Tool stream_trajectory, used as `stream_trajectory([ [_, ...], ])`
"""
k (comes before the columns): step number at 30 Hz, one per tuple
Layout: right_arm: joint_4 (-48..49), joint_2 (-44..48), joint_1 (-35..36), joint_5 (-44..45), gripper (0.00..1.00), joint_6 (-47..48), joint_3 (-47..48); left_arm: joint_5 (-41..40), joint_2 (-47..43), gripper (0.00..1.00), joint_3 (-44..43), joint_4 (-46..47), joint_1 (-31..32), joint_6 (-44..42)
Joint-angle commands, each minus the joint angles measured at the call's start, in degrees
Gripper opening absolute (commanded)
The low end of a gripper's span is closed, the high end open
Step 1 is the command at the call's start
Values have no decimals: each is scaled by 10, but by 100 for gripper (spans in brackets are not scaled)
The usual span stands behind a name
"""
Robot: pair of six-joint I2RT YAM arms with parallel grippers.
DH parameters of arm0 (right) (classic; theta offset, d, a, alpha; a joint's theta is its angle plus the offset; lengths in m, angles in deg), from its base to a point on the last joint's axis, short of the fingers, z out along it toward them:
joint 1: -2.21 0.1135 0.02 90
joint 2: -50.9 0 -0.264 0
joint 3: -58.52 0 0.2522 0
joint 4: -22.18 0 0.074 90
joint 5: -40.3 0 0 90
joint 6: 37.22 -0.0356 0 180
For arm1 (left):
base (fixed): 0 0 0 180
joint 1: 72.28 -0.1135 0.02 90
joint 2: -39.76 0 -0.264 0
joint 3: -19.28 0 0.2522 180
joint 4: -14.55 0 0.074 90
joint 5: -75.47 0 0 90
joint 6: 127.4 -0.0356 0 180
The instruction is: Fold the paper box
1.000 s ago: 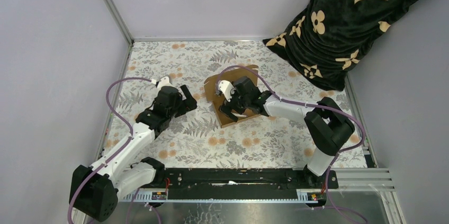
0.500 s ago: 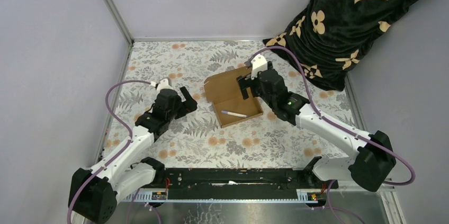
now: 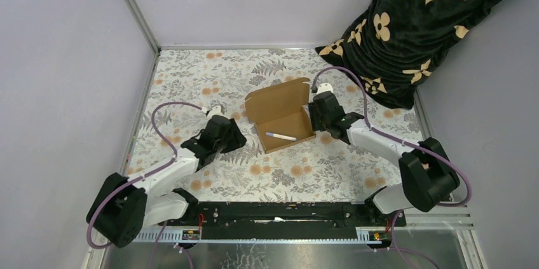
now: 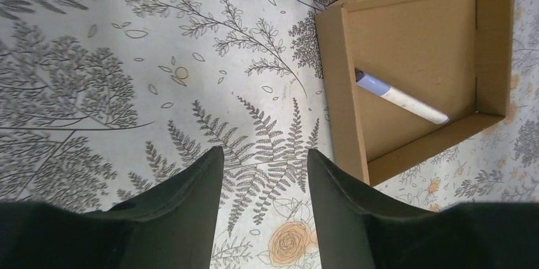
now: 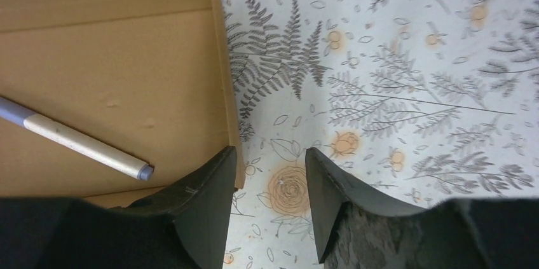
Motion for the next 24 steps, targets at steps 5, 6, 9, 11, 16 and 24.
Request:
stream_trajectory([
  [5,62,-75,-2,-48,51,0,18,5,105,56,-25,114,10,16],
  [6,80,-80,-2,-53,51,1,18,5,118,57,-31,119,10,16],
  [9,92,-96,-2,-54,51,0,23,7,155,56,-48,136,10,15],
  [11,96,-105,-2,-58,50,-3,27,9,180,56,-61,146,9,14],
  [16,95,-122,-3,-54,44,-21,38,17,238,57,-95,168,9,15],
  [24,96,-129,-4,-46,40,-62,43,22,326,56,-152,192,10,13],
])
